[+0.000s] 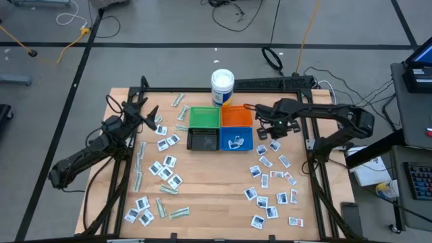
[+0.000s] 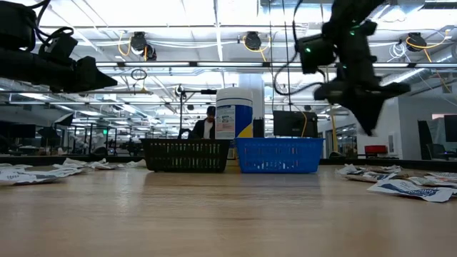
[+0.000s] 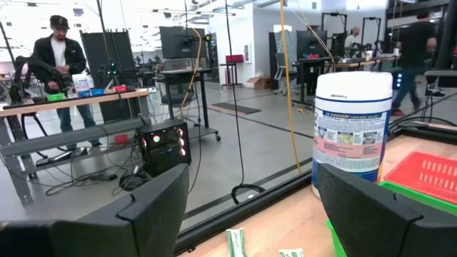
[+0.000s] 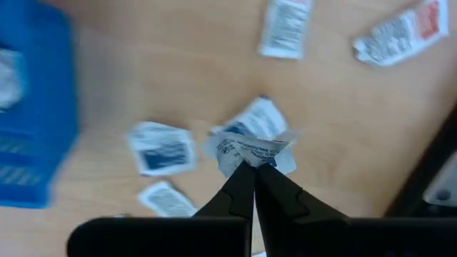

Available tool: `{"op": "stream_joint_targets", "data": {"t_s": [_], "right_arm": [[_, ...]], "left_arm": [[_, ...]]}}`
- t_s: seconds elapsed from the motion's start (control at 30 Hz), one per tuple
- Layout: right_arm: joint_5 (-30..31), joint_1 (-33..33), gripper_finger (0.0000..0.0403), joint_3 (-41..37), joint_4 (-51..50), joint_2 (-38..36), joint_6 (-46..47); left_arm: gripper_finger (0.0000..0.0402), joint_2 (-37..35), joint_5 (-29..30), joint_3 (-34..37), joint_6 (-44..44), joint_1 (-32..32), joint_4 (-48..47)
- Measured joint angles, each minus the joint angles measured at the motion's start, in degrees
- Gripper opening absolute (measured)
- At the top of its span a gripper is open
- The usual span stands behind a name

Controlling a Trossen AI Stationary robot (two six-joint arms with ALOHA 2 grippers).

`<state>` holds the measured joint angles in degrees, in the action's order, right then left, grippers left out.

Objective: Pick & Place First Aid Supplies
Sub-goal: Put the blue alcohol pad into the blue basket

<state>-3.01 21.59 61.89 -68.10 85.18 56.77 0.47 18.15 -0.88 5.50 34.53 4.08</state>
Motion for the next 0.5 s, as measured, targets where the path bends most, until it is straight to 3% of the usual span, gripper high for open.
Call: {"op": "stream_joint_targets", "data": {"t_s": [0.5], "right_arm": [[-0.06,-3.35,0.0,22.91,-0.1,16.63,0.99]], "left_arm": [[0.0308,0.0,-0.02,0.01,0.0,-0.01,0.0]]}}
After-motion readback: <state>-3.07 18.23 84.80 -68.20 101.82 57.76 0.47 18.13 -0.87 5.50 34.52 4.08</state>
